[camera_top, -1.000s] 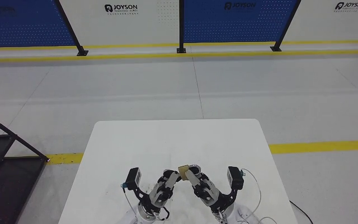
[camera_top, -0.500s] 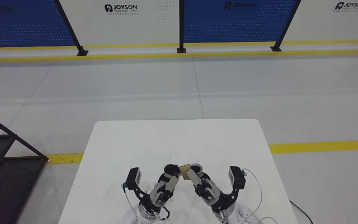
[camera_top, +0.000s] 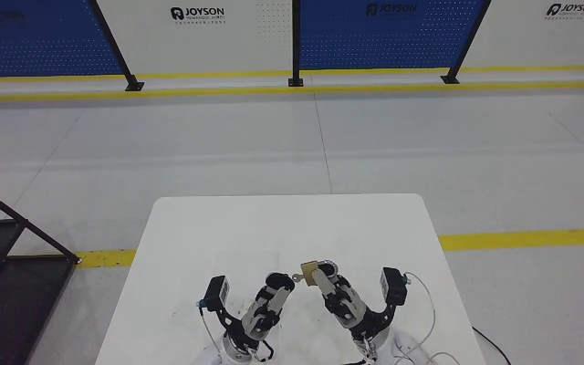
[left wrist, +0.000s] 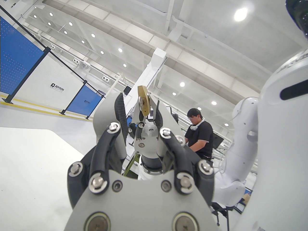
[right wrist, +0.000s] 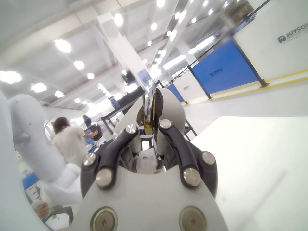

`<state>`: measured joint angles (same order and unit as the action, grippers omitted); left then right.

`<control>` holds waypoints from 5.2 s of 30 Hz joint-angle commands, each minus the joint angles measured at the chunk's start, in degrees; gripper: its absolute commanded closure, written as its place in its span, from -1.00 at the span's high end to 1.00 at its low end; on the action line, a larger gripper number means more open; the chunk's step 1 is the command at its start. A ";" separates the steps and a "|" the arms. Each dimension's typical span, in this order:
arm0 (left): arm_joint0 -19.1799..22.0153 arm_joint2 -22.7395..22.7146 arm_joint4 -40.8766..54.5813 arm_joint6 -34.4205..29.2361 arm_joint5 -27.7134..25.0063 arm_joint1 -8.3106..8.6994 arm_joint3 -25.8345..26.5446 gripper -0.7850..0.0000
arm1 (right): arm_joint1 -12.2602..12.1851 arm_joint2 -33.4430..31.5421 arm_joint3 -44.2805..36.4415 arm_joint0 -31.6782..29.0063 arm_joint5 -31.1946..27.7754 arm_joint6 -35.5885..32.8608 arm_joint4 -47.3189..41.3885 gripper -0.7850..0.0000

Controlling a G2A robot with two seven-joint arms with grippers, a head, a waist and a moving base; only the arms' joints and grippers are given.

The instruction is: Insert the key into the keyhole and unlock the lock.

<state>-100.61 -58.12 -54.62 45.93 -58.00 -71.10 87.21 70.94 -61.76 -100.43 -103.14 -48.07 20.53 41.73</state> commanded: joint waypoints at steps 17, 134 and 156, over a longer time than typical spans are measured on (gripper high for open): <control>1.93 2.57 1.61 -0.40 0.00 1.69 -0.60 -0.64 | -0.14 0.80 -0.18 0.25 0.74 -2.29 0.26 -1.00; 2.03 4.03 -23.06 13.06 25.56 1.38 -1.14 -1.00 | -2.72 -1.38 -4.30 -0.73 4.80 -18.32 -7.98 -1.00; 2.43 4.60 -17.72 12.51 18.72 1.91 -1.74 -0.29 | -3.20 -2.15 -4.42 -0.83 3.90 -16.98 -9.01 -1.00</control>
<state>-98.14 -53.59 -73.28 58.57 -37.73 -69.24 85.64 67.76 -63.87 -104.88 -104.00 -44.15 3.49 32.84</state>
